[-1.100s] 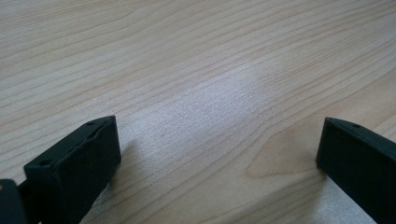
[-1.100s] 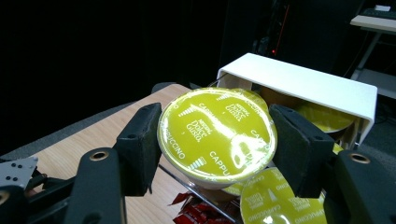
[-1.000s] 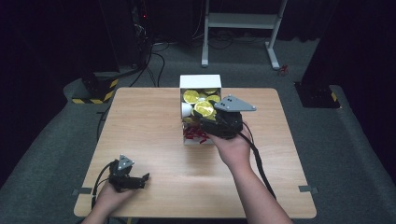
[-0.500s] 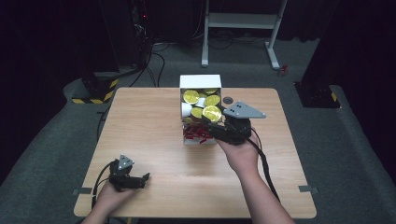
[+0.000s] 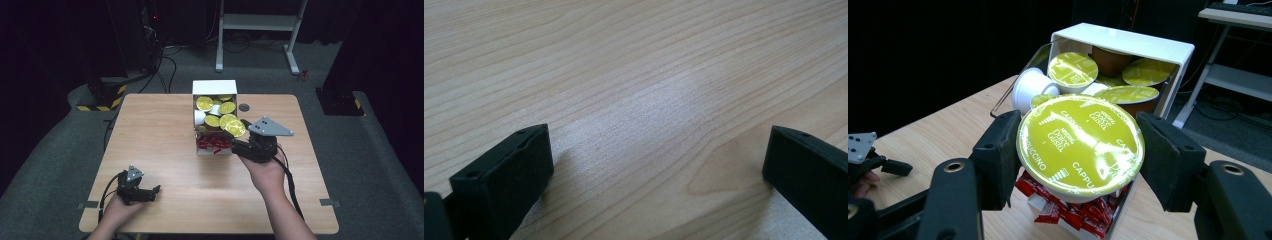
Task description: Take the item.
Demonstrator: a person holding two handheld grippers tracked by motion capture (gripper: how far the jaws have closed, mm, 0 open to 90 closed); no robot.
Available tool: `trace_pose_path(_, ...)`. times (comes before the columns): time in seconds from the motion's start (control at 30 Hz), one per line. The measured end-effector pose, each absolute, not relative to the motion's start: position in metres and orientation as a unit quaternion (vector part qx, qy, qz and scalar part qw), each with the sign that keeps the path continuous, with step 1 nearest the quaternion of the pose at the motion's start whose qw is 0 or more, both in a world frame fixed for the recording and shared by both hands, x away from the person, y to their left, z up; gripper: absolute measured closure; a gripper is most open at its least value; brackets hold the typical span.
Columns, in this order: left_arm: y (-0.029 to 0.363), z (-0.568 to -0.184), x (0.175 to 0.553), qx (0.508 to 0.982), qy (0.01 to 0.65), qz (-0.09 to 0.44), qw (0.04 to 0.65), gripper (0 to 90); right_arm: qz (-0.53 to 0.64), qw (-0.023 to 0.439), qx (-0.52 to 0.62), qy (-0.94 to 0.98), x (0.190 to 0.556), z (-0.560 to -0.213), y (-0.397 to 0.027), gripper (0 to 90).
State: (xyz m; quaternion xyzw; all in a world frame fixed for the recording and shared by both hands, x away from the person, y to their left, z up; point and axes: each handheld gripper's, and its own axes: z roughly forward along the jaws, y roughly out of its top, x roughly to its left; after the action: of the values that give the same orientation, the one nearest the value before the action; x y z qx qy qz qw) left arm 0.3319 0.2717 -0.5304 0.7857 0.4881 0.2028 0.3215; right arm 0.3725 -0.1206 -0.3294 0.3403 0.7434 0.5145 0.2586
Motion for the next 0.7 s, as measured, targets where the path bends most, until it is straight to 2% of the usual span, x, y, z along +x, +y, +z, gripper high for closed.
trace_pose_path(0.7,0.272,-0.531,0.331,0.784,0.489,0.203,0.323,0.4,0.504,0.264,0.347,0.745,0.358,-0.352,-0.134,38.0)
